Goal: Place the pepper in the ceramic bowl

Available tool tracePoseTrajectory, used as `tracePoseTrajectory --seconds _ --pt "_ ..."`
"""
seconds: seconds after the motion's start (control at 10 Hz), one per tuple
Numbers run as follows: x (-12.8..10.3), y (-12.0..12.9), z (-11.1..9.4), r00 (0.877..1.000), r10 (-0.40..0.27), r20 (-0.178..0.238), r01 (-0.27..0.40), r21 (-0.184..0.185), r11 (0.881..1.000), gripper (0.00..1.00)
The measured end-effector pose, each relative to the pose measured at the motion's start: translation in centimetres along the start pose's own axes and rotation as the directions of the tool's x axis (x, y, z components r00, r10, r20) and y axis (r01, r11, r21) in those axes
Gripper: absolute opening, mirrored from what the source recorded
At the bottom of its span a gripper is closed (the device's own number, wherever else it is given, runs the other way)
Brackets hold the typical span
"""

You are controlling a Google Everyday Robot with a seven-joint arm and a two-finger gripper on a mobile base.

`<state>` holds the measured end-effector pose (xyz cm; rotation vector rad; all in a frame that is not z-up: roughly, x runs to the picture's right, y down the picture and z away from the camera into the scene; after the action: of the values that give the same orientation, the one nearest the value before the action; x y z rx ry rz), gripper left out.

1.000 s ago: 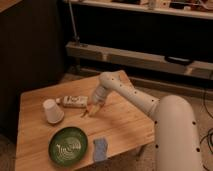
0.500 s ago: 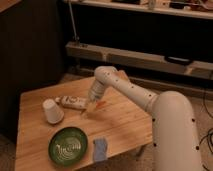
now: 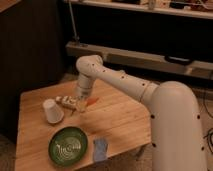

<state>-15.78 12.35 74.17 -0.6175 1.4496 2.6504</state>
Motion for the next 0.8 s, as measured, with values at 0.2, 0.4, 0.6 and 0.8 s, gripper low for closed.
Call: tracePoseTrajectory --seconds 0.2,0.4,0.6,0.8 --pt "2.2 -4.6 2.0 0.999 0.004 -0.048 -0.001 0.075 0.997 0.00" --pt "3.6 -8.1 3.6 0.996 0.004 -0.091 0.010 0.151 0.988 0.12" --pt "5.1 -10.9 5.1 0.991 -0.028 -0.127 0.057 0.226 0.973 0.34" --pt "5.5 -12.2 6.3 0.986 -0.067 -0.156 0.107 0.265 0.958 0.52"
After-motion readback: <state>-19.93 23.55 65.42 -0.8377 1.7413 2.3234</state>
